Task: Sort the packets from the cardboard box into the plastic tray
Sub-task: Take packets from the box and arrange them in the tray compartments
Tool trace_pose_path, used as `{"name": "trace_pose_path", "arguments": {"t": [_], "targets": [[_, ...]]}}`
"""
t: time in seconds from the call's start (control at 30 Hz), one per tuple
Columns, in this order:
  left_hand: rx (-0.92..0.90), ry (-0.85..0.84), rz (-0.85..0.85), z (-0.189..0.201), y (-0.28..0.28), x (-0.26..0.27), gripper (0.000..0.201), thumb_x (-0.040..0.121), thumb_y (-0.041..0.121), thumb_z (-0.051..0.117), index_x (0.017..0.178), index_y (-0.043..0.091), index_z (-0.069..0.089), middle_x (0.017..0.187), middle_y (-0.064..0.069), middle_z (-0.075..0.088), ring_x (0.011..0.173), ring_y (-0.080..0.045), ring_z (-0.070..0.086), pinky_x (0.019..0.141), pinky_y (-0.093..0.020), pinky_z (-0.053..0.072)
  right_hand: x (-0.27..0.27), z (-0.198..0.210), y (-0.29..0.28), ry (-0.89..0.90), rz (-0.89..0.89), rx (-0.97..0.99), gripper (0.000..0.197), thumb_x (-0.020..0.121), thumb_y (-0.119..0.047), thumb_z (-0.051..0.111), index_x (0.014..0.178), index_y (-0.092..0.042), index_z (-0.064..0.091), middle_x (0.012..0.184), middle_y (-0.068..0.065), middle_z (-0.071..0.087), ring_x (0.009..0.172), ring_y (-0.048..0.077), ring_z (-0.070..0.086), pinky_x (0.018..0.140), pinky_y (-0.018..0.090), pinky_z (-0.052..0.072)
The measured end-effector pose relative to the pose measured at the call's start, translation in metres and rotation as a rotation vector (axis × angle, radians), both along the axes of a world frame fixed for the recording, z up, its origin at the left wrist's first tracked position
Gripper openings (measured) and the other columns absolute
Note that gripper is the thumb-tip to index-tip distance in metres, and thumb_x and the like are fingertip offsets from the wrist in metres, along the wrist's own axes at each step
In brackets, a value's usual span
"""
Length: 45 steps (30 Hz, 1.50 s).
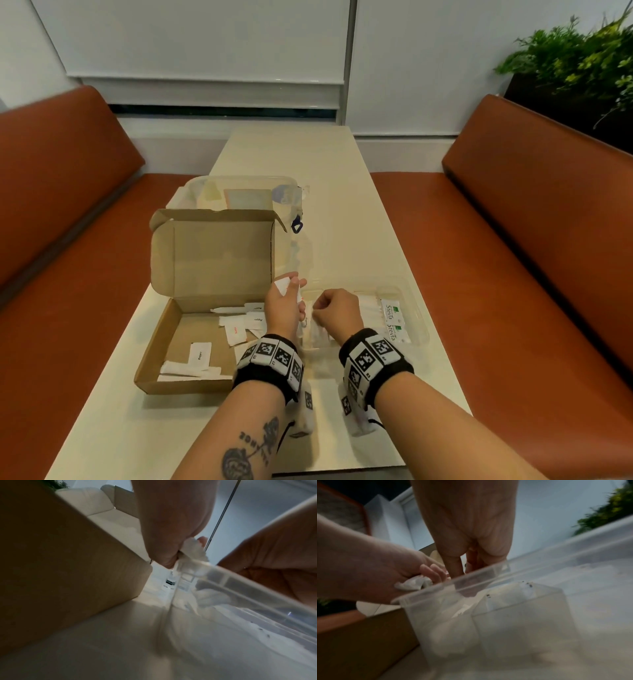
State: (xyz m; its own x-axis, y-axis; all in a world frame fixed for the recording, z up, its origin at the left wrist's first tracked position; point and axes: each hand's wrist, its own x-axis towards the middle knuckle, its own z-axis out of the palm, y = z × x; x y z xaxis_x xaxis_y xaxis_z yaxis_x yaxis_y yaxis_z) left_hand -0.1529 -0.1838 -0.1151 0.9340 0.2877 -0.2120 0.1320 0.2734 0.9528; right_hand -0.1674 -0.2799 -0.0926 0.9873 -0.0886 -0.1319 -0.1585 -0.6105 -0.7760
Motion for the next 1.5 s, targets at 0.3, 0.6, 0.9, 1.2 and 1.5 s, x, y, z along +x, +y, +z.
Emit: {"name": "trace_pose_path", "arguments": {"t": [0.3, 0.6, 0.9, 1.2, 1.5], "targets": [[0.0, 0.007, -0.039, 0.0, -0.002, 0.001, 0.015, 0.1, 0.017, 0.046, 0.111, 0.015, 0.056, 0.101, -0.003, 0.066, 0.036, -0.004, 0.039, 0.034, -0.016, 0.032, 0.001, -0.011, -0.005, -0.112, 0.198, -0.587, 0.022, 0.089, -0.01, 0.055, 0.108, -0.01, 0.068, 0.118, 0.009, 0.052, 0.105, 0.027, 0.053, 0.086, 0.033, 0.047], [-0.018, 0.036, -0.058, 0.0, -0.001, 0.007, 0.018, 0.101, 0.019, 0.043, 0.111, 0.012, 0.056, 0.1, -0.006, 0.066, 0.033, -0.004, 0.039, 0.033, -0.016, 0.032, 0.002, -0.012, -0.015, -0.043, 0.267, -0.727, 0.029, 0.083, -0.033, 0.064, 0.109, -0.021, 0.068, 0.12, 0.005, 0.049, 0.113, 0.025, 0.042, 0.09, 0.035, 0.043], [-0.244, 0.053, -0.206, 0.014, -0.013, 0.005, 0.028, 0.103, 0.02, 0.032, 0.115, 0.007, 0.055, 0.09, -0.013, 0.066, 0.037, -0.009, 0.038, 0.036, -0.016, 0.029, 0.005, 0.002, -0.028, -0.183, -0.07, -0.003, 0.014, 0.093, -0.022, 0.053, 0.091, -0.014, 0.064, 0.08, -0.004, 0.061, 0.071, 0.009, 0.053, 0.065, 0.022, 0.037], [-0.189, 0.204, -0.371, 0.018, -0.047, 0.006, 0.046, 0.098, 0.044, 0.04, 0.115, 0.003, 0.052, 0.047, -0.005, 0.05, 0.035, -0.016, 0.037, 0.033, -0.017, 0.027, -0.003, 0.015, -0.055, -0.043, -0.064, 0.524, 0.027, 0.079, -0.005, 0.072, 0.101, -0.009, 0.058, 0.074, 0.006, 0.047, 0.052, 0.017, 0.061, 0.05, 0.025, 0.052], [0.097, 0.062, -0.474, 0.014, -0.061, 0.002, 0.003, 0.095, 0.015, 0.053, 0.092, 0.016, 0.054, 0.069, -0.003, 0.05, 0.042, -0.01, 0.038, 0.038, -0.016, 0.025, -0.004, 0.005, -0.094, -0.105, -0.15, 0.362, 0.012, 0.083, -0.019, 0.07, 0.073, -0.017, 0.065, 0.069, -0.004, 0.062, 0.061, 0.007, 0.053, 0.061, 0.018, 0.044]]}}
